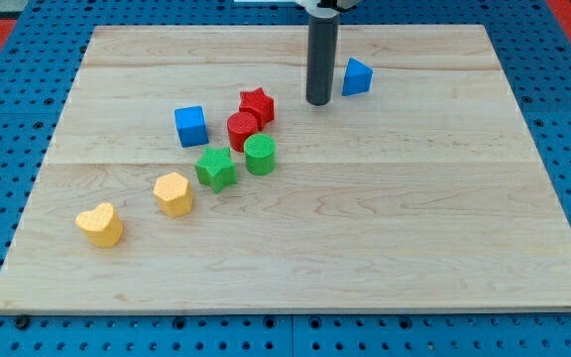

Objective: Push the green circle to the right of the green star

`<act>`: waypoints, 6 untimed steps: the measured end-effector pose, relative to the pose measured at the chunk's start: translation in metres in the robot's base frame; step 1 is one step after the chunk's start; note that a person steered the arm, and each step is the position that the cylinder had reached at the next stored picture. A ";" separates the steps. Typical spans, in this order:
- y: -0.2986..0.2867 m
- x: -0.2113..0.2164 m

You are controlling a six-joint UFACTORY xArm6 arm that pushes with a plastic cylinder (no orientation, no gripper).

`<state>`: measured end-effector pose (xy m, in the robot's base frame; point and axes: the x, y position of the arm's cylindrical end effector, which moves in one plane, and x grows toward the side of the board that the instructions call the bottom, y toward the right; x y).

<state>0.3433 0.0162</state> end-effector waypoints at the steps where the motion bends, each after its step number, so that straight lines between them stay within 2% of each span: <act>1: -0.075 0.005; 2: -0.124 0.042; 3: -0.178 0.061; 4: -0.207 0.061; 5: -0.170 0.040; 6: -0.055 0.064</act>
